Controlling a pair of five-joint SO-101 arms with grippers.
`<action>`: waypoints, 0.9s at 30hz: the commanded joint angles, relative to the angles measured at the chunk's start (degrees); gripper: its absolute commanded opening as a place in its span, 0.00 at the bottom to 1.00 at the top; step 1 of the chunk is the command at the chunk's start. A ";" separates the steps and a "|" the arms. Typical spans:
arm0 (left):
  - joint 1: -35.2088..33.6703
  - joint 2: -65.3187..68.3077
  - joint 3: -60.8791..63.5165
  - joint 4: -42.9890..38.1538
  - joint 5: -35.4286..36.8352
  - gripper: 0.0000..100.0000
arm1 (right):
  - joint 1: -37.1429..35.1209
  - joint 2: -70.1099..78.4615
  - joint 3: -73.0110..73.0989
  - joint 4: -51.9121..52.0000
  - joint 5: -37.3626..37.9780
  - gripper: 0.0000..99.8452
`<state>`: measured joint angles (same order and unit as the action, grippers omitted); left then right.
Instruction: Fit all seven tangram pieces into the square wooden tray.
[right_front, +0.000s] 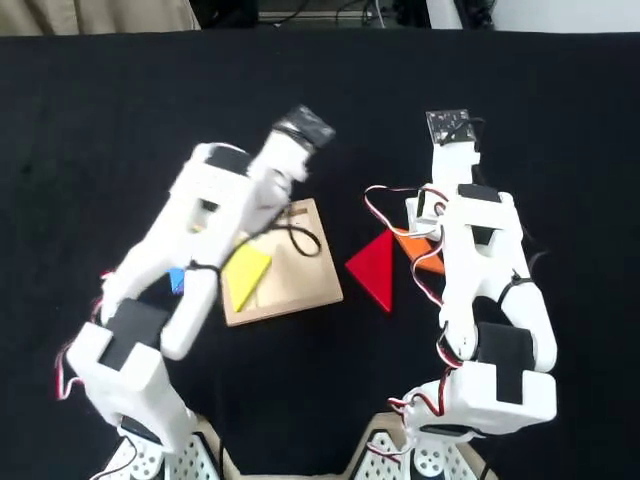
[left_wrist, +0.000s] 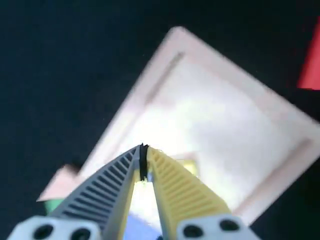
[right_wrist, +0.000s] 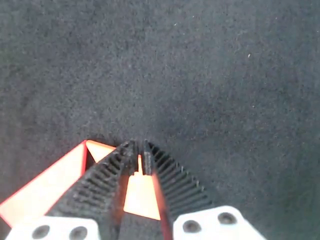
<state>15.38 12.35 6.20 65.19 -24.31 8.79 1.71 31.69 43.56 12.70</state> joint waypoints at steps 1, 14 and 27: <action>7.52 -0.79 3.91 -8.26 8.79 0.03 | 0.53 -0.40 -0.57 -0.97 0.09 0.01; 15.16 2.29 2.15 -14.33 31.03 0.03 | 3.87 -0.31 -0.22 -2.81 0.09 0.01; 11.65 2.37 3.65 -14.51 60.84 0.22 | 3.78 -0.31 0.57 -2.99 0.09 0.01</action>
<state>29.98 15.16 11.21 50.68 31.78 11.69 1.71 32.40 41.54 12.70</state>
